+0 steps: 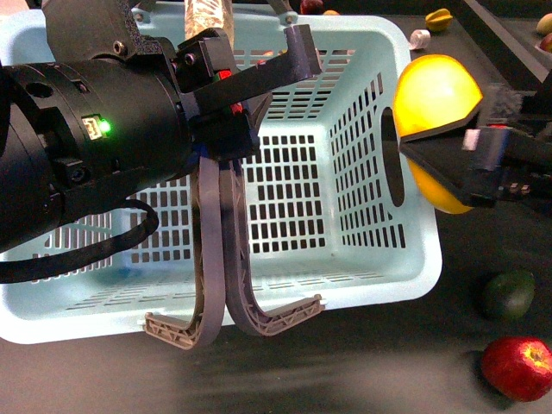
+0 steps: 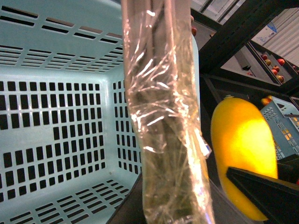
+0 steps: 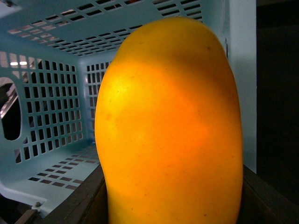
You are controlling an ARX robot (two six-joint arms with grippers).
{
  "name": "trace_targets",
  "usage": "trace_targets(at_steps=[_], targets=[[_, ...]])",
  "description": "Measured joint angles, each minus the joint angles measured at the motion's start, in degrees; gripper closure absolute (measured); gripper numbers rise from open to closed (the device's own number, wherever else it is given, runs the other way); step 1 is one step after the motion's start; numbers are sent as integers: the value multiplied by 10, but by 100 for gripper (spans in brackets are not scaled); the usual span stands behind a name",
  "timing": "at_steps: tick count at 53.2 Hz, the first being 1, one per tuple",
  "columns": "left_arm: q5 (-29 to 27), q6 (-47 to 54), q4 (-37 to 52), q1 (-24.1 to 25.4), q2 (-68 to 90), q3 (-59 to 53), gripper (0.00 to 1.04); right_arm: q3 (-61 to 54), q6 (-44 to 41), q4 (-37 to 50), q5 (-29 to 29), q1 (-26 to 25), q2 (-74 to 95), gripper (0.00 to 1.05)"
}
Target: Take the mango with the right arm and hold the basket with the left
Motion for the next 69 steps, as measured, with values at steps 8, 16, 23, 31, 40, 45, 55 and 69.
trace_targets(at_steps=[8, 16, 23, 31, 40, 45, 55, 69], targets=[[0, 0, 0, 0, 0, 0, 98, 30, 10, -9, 35, 12, 49, 47], [0, 0, 0, 0, 0, 0, 98, 51, 17, -17, 50, 19, 72, 47], [0, 0, 0, 0, 0, 0, 98, 74, 22, -29, 60, 29, 87, 47], [0, 0, 0, 0, 0, 0, 98, 101, 31, -39, 76, 40, 103, 47], [0, 0, 0, 0, 0, 0, 98, 120, 44, -38, 98, 52, 119, 38], [0, 0, 0, 0, 0, 0, 98, 118, 50, -29, 103, 54, 115, 20], [1, 3, -2, 0, 0, -1, 98, 87, 62, -25, 107, 51, 65, 8], [-1, 0, -3, 0, 0, -2, 98, 9, 67, -35, 137, -1, -76, 8]])
